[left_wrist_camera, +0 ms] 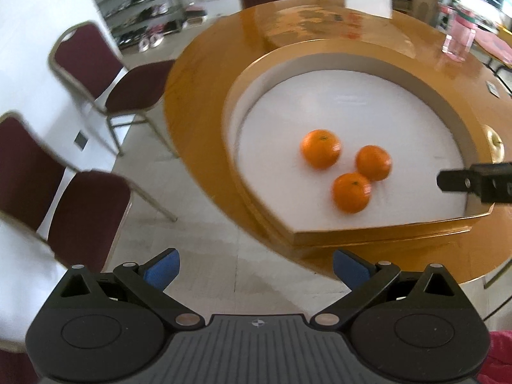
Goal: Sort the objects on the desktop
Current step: 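Place the orange in the tray next to the others and open, then move the right gripper toward the yellow-green apple on the table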
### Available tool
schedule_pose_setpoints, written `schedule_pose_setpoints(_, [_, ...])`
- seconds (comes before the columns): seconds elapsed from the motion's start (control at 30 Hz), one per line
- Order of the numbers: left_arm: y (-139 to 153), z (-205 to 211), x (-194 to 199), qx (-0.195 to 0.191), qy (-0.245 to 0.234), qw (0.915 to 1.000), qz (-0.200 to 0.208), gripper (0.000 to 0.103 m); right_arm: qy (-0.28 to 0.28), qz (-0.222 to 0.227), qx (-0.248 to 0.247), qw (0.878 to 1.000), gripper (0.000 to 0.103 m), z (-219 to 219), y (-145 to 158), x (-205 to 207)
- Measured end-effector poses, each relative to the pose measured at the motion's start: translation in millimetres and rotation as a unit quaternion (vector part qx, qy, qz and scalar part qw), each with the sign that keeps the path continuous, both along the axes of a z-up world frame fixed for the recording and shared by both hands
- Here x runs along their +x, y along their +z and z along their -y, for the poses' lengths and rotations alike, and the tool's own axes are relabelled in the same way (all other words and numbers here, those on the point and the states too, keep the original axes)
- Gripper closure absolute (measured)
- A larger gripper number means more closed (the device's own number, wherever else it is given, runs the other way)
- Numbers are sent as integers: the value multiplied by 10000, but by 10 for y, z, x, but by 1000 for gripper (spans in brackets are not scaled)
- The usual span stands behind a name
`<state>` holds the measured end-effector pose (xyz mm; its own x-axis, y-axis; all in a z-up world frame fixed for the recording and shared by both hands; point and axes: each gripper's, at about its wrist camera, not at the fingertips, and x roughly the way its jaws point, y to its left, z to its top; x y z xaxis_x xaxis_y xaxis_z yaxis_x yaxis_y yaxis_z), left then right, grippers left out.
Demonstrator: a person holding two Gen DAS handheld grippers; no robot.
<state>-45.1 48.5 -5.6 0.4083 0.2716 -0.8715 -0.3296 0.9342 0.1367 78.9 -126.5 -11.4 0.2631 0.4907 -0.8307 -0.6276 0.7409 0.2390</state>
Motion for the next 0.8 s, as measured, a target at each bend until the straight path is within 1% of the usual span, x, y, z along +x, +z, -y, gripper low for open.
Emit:
schedule_pose_setpoints(0.17, [40,228,198,60,-488,9988,65,1,-313,63,85,9995,32,289,77,-112])
schedule_pose_setpoints(0.3, [61,435,318,97,-878,9960,94,1,-563,286,10,9980,32,471,131,-161])
schedule_pose_setpoints(0.4, [63,553,383,114,-1083,9940,90,1,-751,296,-10,9967,32,617,143,-164])
schedule_pose_setpoints(0.8, [49,745,479,157,-1404,9900,-29,1,-1222,184,-64,9923,32,969,48,-153])
